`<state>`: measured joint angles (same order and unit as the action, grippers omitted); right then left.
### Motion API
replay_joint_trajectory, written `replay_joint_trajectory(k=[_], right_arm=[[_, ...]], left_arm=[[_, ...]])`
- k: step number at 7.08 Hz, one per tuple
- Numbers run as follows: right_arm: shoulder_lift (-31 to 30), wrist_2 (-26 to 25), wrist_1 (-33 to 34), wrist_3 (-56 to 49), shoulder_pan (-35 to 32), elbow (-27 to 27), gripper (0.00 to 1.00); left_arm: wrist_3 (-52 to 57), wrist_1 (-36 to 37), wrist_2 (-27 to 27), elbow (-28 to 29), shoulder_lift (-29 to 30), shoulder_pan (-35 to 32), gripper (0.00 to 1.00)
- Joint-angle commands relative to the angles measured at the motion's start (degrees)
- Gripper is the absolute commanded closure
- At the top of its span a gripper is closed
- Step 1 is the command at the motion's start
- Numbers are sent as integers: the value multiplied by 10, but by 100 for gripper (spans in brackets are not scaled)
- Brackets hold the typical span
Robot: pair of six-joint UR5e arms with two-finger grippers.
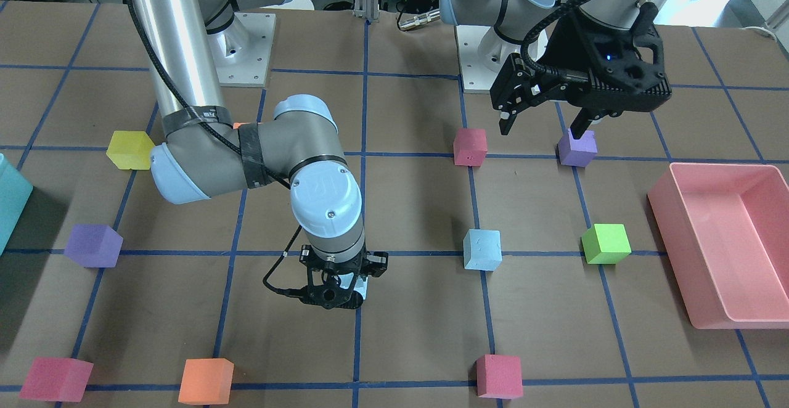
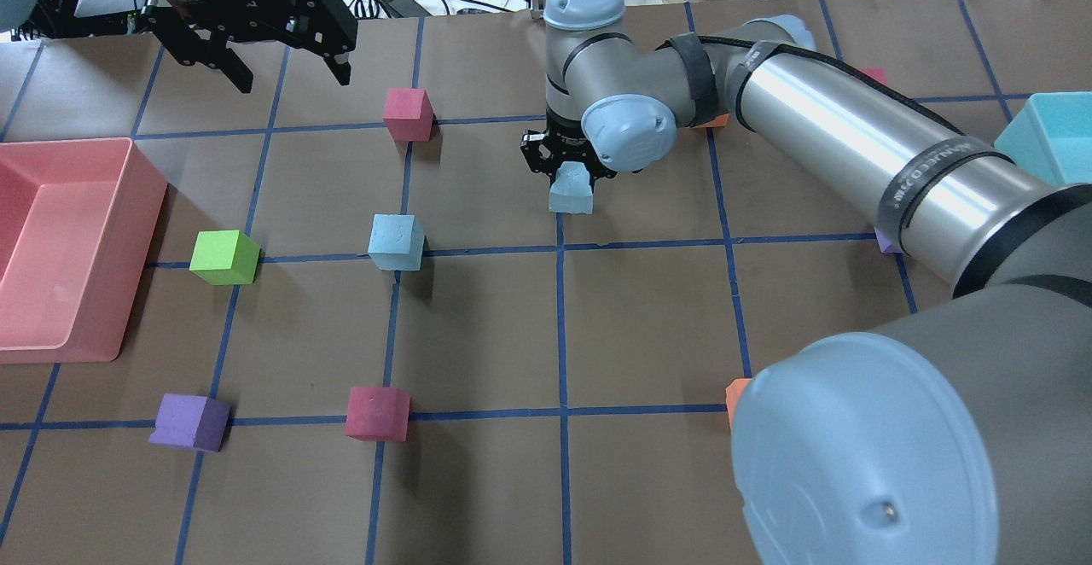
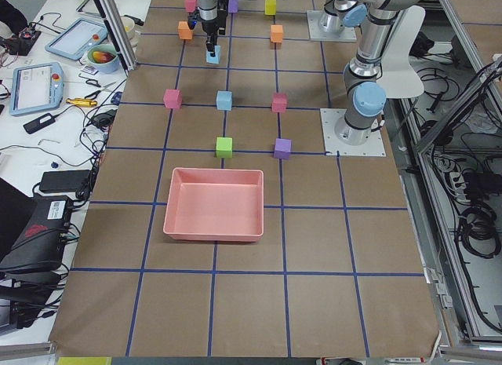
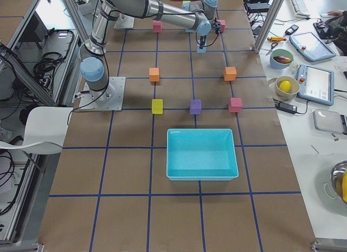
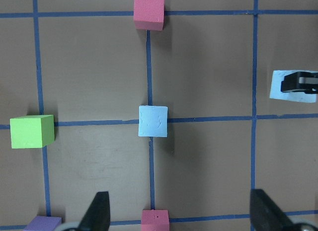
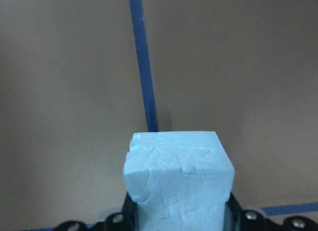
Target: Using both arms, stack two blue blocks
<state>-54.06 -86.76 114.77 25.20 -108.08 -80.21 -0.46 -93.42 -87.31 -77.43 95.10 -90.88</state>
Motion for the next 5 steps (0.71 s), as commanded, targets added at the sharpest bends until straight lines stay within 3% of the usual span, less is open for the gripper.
replay_joint_trajectory(k=[1,2,3,4,5], right_arm=[[7,0,-16,8,-6,0,95],[8,0,-16,8,-6,0,88],[9,1,-16,7,-6,0,54],[12,1,-16,8,-6,-1,43],[18,1,-17,8,-6,-1,38]], left_arm=[[-1,0,0,0,0,0,0],[-3,-1,-1,0,-1,-3,0],[-3,-4,-1,-1,0,-1,0],[-3,-1,1,-3,2,0,0],[-3,2,2,-18,1,0,0]])
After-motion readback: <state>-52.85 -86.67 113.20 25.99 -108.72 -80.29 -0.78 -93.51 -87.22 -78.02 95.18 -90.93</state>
